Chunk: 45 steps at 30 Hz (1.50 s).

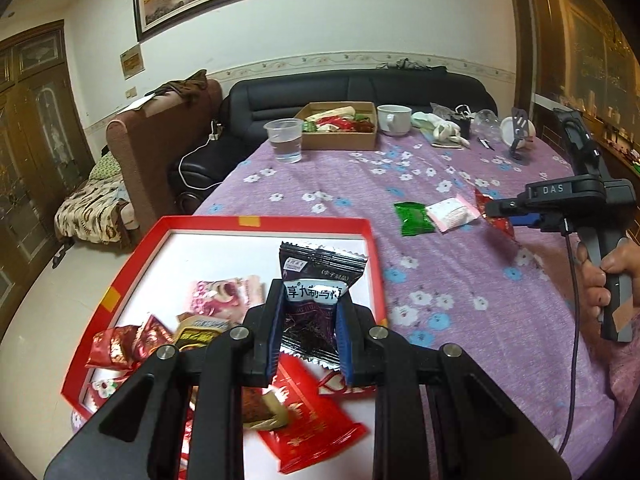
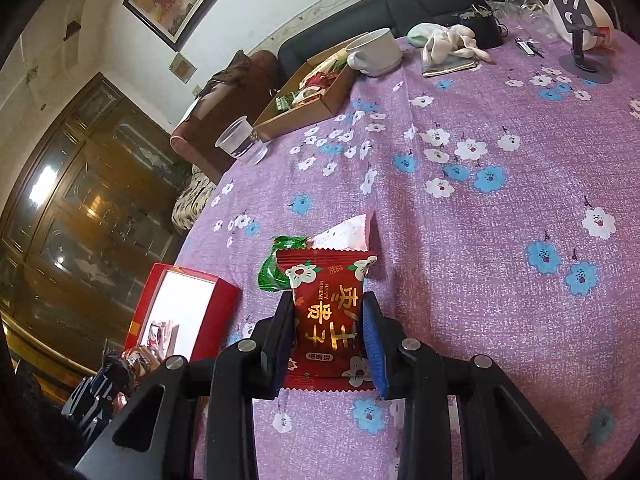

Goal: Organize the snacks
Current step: 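Lift both held packs toward the white tray with both tools, then open both tools over the white tray to drop both packs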

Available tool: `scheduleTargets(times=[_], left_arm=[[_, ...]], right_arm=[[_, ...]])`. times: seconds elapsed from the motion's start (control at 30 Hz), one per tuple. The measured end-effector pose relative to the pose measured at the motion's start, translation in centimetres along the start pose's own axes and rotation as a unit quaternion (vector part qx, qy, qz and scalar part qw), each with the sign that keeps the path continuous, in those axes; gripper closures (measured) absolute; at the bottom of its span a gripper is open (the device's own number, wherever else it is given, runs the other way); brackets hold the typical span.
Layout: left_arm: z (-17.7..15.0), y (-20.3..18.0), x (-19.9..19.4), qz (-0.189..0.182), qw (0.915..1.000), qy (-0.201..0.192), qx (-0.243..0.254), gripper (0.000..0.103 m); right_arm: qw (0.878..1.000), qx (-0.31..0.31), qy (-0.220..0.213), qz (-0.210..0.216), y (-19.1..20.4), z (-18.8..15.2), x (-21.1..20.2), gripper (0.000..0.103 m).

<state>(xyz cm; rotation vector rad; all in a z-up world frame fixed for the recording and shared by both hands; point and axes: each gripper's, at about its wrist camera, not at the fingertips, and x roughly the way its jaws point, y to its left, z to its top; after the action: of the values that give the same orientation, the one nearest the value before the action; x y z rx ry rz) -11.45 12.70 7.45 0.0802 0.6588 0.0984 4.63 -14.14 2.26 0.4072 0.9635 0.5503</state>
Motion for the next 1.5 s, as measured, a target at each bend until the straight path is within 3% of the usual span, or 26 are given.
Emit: scheduleTargets(times=[0.43,1.0,1.23,1.5], left_arm=[[-1.0,2.5,-0.3,0.016,0.9997,0.000,-0.019,0.082],[-1.7,4.9,-0.1,0.003,0.9992,0.001,-0.041,0.082],[-2.0,5.9,0.3,-0.002,0.9986,0.002,-0.052,0.082],[-2.4,6.8,0.8,0.001,0.9983,0.008,-0.057,0.082]], right_arm=[[1.000,-0.001,-0.010,-0.007,-0.1,0.0,-0.2,0.070],[1.000,0.000,-0.016,-0.010,0.3,-1.5,-0.2,0.070],[0.999,-0.028,-0.022,0.027,3.7,-3.0,-0.5,0.071],[0.988,-0.114,-0.004,0.108,13.1,-4.9,0.7,0.071]])
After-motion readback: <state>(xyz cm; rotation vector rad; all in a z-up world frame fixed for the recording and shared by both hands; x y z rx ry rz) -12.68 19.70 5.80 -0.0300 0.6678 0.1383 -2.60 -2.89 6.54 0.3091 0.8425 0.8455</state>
